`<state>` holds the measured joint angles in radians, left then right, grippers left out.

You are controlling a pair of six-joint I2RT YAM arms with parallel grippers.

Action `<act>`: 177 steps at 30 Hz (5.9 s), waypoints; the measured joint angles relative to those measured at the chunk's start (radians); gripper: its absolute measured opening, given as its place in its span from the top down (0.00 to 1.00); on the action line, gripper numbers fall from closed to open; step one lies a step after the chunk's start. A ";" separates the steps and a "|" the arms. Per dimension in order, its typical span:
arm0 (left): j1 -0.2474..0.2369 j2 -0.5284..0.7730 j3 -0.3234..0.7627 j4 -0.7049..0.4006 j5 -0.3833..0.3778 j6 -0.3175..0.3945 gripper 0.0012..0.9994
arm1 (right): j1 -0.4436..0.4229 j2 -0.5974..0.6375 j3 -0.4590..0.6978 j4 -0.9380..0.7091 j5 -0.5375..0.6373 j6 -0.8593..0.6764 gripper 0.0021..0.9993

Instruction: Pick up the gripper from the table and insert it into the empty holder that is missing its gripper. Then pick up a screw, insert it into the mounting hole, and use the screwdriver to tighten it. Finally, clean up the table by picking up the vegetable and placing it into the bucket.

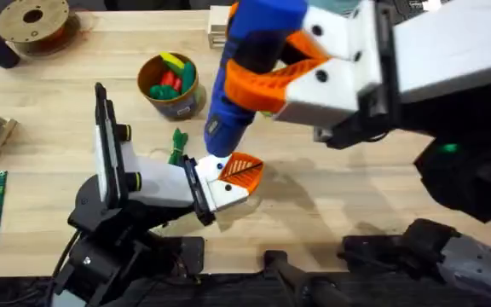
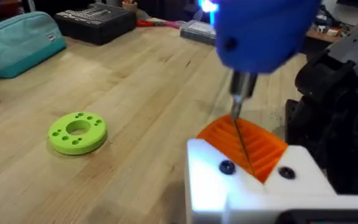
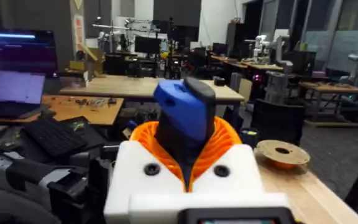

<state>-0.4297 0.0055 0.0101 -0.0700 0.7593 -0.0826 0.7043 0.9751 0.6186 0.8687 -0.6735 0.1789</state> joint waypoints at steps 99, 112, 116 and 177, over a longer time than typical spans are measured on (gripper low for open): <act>0.000 0.000 0.000 0.000 0.000 0.000 1.00 | 0.016 0.048 -0.001 -0.043 0.003 0.030 0.97; 0.000 0.000 0.000 0.000 0.000 0.000 1.00 | 0.006 0.048 -0.001 -0.060 0.003 0.031 0.97; 0.000 0.000 0.000 0.000 0.000 0.000 1.00 | 0.006 0.048 -0.001 -0.063 -0.002 0.031 0.97; 0.000 0.000 0.000 0.000 0.000 0.000 1.00 | -0.409 0.041 -0.013 -0.340 0.172 -0.382 0.97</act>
<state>-0.4297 0.0054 0.0101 -0.0704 0.7593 -0.0830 0.2949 1.0165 0.6052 0.5285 -0.5018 -0.2035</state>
